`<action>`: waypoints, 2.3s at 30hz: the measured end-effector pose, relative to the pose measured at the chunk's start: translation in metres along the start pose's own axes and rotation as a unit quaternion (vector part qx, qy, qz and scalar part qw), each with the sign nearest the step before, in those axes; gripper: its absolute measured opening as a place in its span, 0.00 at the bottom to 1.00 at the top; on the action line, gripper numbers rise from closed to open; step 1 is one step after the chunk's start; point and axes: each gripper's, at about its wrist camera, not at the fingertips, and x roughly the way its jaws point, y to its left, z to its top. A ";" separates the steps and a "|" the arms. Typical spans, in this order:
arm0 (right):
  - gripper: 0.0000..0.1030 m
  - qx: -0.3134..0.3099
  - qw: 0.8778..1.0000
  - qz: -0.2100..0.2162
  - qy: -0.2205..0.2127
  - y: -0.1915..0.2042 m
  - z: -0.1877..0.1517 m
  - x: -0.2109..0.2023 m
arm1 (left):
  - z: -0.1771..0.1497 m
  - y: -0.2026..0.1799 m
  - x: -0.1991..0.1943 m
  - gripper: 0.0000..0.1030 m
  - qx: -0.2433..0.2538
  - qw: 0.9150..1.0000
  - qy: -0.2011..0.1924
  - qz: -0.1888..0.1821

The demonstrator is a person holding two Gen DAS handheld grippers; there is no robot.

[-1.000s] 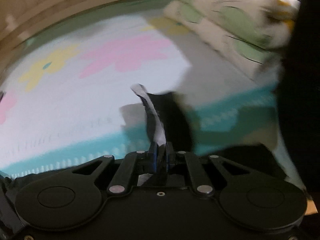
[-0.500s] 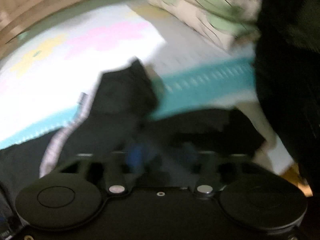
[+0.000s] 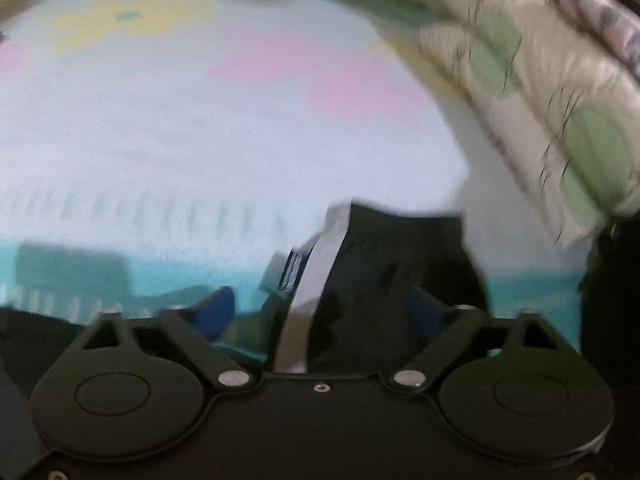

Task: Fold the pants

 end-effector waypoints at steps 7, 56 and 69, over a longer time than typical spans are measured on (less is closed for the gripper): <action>0.07 0.041 0.999 0.017 -0.004 -0.031 -0.007 -0.021 | -0.002 0.004 -0.002 0.38 -0.002 1.000 -0.004 -0.005; 0.53 0.280 0.951 0.090 0.096 -0.233 -0.193 -0.064 | -0.076 -0.019 -0.049 0.28 0.107 0.994 0.026 0.010; 0.54 0.241 0.966 0.063 0.075 -0.233 -0.188 -0.083 | -0.006 -0.055 -0.057 0.28 0.075 0.994 -0.080 -0.027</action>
